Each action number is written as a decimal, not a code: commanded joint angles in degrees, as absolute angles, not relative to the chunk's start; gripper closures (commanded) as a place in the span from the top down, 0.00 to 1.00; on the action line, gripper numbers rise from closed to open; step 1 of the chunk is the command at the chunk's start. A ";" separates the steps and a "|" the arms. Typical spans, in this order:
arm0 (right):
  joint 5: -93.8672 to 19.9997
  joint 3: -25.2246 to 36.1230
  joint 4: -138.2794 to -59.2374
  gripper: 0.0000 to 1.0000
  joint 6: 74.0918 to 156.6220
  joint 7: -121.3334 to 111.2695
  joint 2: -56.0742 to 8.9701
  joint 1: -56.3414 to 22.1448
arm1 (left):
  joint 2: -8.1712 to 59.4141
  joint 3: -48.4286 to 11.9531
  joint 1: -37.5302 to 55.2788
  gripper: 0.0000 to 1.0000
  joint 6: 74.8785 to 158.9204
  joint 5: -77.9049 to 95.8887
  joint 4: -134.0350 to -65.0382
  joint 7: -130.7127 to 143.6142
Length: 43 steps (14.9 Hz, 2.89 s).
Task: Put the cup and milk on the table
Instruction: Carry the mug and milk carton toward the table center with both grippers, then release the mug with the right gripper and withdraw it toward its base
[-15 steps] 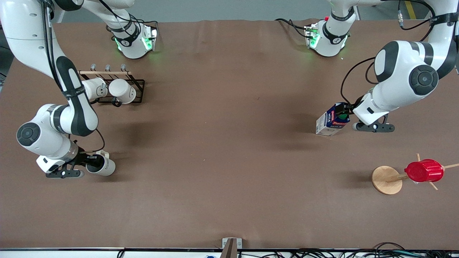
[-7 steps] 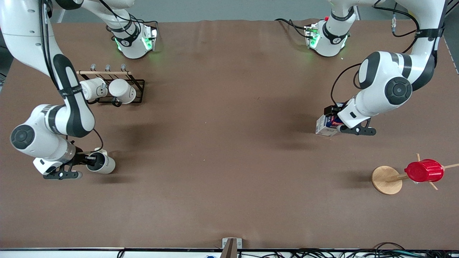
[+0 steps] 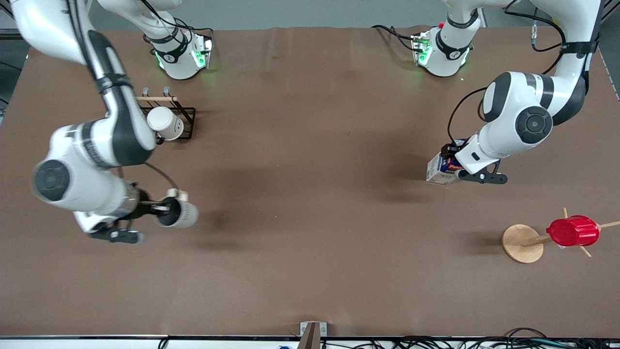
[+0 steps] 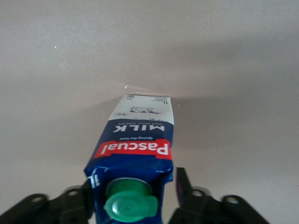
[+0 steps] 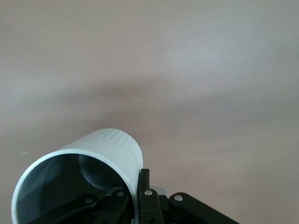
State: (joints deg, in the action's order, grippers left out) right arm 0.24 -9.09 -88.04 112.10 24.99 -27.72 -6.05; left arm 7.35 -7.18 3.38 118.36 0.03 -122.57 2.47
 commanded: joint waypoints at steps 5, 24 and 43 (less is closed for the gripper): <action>6.77 -11.16 -87.54 0.00 120.92 56.13 -33.38 -24.06 | 8.17 -7.29 2.90 0.14 118.39 -1.23 -116.30 2.46; 10.90 -11.34 -88.42 0.66 129.29 66.01 -39.64 -30.06 | 30.40 -7.21 23.45 0.13 108.81 -1.05 -81.84 33.99; 9.76 -4.06 -87.54 1.00 102.23 25.06 -9.33 -3.26 | 37.26 -6.77 34.89 0.16 107.23 -2.55 -76.55 42.63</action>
State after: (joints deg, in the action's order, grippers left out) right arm 10.04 -6.29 -85.62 103.73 27.82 -13.37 -3.68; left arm 35.49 -7.16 33.73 108.82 -1.28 -79.97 41.74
